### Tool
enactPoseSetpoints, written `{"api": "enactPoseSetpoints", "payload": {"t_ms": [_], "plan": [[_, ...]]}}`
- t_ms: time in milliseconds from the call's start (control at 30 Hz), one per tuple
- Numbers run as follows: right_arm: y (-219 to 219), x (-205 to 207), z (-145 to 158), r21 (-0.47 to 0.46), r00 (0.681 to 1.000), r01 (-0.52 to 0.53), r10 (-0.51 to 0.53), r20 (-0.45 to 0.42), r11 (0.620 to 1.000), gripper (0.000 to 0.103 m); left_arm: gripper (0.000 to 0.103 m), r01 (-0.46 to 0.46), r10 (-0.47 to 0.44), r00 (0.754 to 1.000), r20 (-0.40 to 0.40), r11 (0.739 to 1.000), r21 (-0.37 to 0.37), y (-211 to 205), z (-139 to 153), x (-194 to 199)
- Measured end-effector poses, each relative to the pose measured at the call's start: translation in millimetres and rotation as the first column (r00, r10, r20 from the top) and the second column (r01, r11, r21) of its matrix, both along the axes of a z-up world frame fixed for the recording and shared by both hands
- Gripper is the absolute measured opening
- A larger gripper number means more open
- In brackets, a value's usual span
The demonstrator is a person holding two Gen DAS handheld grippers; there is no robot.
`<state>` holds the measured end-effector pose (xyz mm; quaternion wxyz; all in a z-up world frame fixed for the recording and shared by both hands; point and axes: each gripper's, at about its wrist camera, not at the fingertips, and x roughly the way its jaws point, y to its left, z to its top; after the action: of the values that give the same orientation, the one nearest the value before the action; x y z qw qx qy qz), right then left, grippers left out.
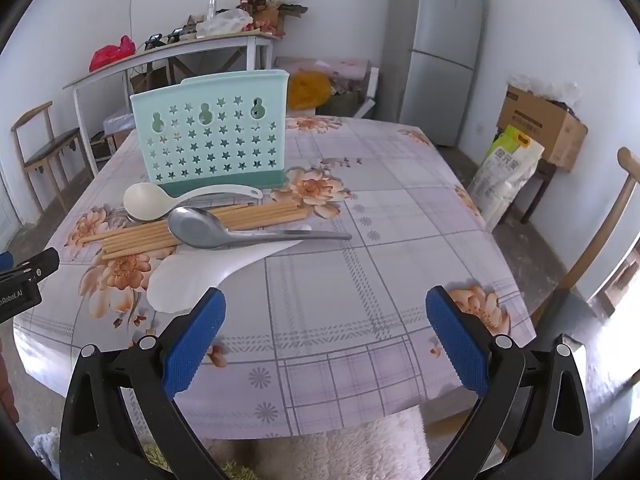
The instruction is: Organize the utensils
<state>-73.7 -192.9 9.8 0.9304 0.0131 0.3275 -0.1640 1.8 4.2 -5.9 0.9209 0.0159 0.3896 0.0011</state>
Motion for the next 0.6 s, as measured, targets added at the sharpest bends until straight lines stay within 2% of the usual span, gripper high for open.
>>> {"api": "enactPoseSetpoints", "payload": {"t_ms": [600], "plan": [[-1.4,1.1,1.6,0.01,1.0,0.001,-0.001,-0.001,1.0,0.096,0.097,0.0,0.0,1.0,-0.009,1.0,0.005,-0.7,0.9,1.3]]}}
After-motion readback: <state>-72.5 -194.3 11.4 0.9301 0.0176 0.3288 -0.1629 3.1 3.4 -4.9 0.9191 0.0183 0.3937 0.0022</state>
